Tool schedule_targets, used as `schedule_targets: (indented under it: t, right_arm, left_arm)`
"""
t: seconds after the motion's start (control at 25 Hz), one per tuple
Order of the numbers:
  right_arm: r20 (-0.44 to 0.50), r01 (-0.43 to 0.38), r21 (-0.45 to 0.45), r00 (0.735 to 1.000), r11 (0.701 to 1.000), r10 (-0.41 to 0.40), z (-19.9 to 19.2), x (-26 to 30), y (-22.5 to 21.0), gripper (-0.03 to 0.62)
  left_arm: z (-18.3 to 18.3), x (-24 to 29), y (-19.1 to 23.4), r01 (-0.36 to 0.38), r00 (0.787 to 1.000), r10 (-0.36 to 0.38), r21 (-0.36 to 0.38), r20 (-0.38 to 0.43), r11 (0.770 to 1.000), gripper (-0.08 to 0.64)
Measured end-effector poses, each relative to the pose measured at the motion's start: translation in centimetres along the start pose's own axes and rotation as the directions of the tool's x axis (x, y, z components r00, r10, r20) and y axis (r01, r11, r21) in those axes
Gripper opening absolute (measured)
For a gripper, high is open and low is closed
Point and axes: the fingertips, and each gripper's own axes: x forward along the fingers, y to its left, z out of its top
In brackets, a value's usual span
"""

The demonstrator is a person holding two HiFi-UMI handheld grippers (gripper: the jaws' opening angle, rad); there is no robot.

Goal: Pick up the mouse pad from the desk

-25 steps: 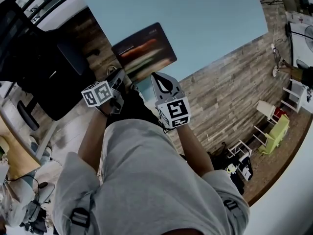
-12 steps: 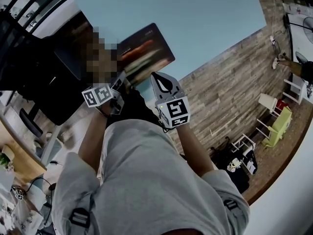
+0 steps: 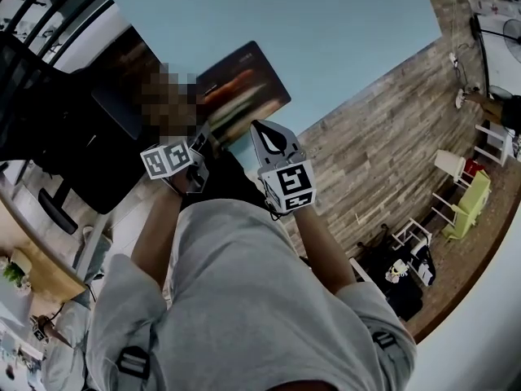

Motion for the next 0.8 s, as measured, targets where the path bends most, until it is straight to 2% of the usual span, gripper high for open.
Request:
schedule_targets:
  t: [0.4,0.68,0.8]
  right_arm:
    - [0.004,0.024,0.028,1.0,0.999,-0.024,-0.3,0.1,-0.3,0.005]
    - [-0.001,0.039,0.049,0.999,0.998,-0.039,-0.7,0.1,-0.2,0.005]
    - [-0.003,0.052,0.055,0.999,0.997,-0.052,-0.9,0.0,-0.3,0.005]
  left_arm:
    - [0.1,-0.4,-0.2,-0.046,0.999,0.046,0.005,-0.017,0.999,0.028]
    - [0.6,-0.7,-1.1,-0.054,0.998,0.055,0.03,-0.032,0.998,0.025]
    - [0.9,-0.8,-1.8,-0.033,0.999,0.034,0.032,-0.032,0.999,0.025]
